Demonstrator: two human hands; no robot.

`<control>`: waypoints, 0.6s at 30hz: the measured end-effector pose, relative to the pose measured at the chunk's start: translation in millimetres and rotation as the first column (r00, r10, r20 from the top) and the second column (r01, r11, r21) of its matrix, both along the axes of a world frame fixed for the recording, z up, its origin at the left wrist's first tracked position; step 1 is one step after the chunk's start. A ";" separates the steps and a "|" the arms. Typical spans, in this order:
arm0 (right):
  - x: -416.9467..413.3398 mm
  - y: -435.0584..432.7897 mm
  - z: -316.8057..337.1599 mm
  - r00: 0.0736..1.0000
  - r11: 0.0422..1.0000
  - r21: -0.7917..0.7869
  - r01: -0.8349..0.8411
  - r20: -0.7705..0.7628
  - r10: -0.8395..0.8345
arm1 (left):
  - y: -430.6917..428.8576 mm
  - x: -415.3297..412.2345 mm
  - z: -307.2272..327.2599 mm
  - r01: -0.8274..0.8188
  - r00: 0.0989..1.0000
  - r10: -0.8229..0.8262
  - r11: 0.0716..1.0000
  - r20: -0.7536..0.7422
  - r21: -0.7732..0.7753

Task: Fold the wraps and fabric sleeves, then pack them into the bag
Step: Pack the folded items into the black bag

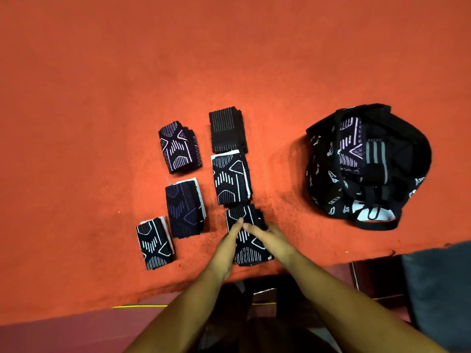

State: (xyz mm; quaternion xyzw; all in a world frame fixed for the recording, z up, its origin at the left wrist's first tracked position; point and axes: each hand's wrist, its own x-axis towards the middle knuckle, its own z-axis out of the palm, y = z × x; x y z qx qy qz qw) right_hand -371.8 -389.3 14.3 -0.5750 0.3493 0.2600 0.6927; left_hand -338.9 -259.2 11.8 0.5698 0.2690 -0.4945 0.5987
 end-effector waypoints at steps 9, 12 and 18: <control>-2.2 -60.2 105.9 0.962 0.988 -0.034 0.152 0.236 -0.140 | -58.5 12.0 90.7 0.012 0.968 0.008 0.997 0.250 -0.082; 8.3 -93.7 141.7 0.925 0.979 -0.070 0.192 0.348 -0.156 | -94.0 26.7 116.8 0.038 0.938 -0.007 0.996 0.347 -0.081; 13.9 -171.4 180.2 0.878 0.957 -0.010 0.291 0.399 -0.263 | -177.0 53.3 167.6 0.175 0.865 -0.120 0.982 0.487 -0.068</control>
